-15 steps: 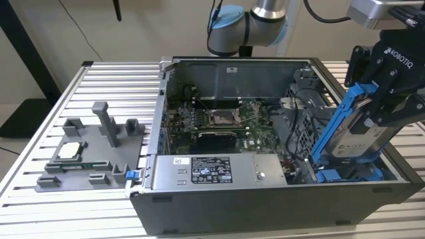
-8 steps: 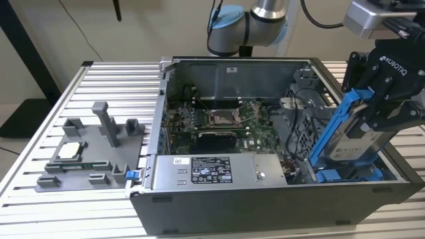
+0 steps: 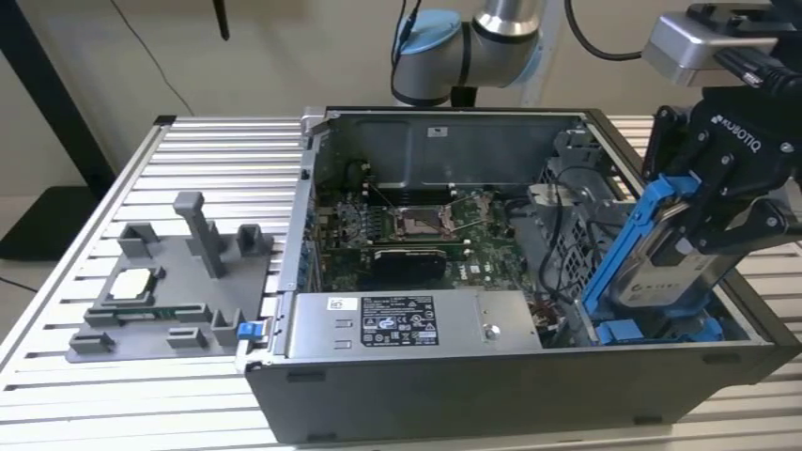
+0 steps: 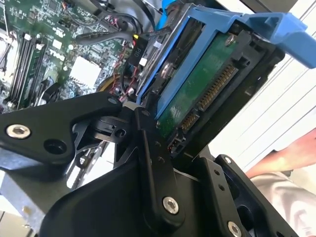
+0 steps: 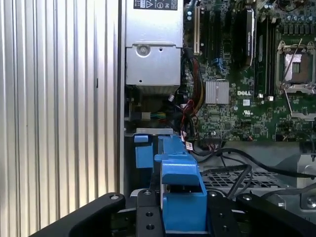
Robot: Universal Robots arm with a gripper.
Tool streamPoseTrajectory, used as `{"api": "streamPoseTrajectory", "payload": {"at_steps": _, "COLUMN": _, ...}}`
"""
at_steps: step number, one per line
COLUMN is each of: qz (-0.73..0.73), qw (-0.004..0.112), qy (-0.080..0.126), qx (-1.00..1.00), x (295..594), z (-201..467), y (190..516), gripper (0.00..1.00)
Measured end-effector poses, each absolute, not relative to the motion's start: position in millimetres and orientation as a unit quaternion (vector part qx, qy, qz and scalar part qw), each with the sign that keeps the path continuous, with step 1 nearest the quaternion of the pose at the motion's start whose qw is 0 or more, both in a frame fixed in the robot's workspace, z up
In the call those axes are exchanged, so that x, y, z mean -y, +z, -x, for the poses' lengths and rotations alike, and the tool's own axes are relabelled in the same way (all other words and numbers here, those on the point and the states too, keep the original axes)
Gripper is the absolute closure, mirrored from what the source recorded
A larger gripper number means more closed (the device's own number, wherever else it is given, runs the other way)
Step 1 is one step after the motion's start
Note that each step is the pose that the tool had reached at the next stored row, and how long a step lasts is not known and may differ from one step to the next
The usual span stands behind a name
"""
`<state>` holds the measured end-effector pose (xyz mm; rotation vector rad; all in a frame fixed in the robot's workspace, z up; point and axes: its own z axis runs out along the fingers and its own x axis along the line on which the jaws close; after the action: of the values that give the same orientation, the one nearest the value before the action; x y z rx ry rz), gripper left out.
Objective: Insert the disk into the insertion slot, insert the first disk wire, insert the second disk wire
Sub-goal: 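Insert the disk into the insertion slot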
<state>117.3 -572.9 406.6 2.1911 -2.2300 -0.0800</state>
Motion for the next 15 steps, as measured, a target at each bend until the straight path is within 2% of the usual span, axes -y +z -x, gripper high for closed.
{"api": "streamPoseTrajectory", "payload": {"at_steps": 15, "qz": -0.701, "qw": 0.008, "qy": -0.027, "qx": 0.713, "x": 572.9, "z": -117.4, "y": 382.9, "gripper": 1.0}}
